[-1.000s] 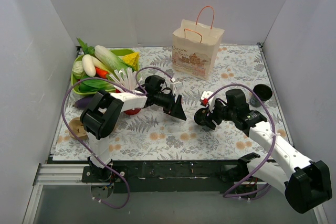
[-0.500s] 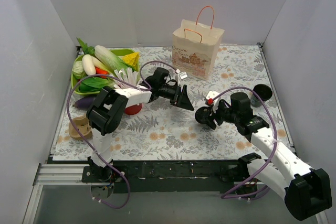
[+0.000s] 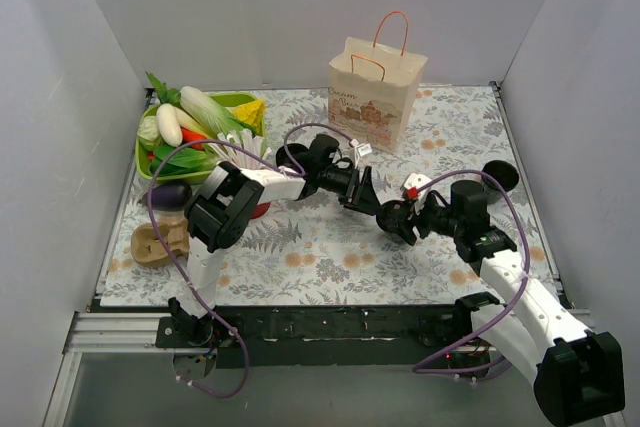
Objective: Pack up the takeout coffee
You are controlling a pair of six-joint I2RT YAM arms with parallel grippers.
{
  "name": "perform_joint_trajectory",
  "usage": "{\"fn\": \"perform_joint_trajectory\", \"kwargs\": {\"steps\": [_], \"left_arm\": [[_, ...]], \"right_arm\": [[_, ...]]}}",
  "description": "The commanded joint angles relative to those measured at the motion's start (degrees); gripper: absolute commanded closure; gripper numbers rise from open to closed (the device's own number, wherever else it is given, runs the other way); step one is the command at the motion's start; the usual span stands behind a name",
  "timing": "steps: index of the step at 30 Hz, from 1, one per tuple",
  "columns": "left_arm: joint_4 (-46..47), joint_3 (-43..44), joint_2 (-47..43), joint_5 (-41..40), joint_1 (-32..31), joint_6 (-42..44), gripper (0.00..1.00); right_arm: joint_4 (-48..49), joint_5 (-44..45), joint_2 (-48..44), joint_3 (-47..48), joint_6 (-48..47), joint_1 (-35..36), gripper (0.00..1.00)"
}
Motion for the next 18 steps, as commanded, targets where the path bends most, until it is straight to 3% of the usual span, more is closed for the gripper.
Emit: {"fn": "perform_joint_trajectory", "kwargs": {"steps": [1, 10, 18], "left_arm": [[2.0, 2.2, -0.2, -0.4, -1.0, -1.1, 0.28], [-6.6, 6.5, 1.0, -9.3, -3.4, 2.5, 0.27], [-10.8, 4.5, -2.1, -13.4, -3.5, 6.1, 0.27]], "right_arm": [[-1.8, -1.5, 0.2, -2.5, 0.3, -2.6, 0.47], [1.6, -5.8, 1.2, -3.1, 3.0, -4.1, 0.47], [14.5, -8.9, 5.5, -5.9, 10.9, -4.0, 0.48]]}}
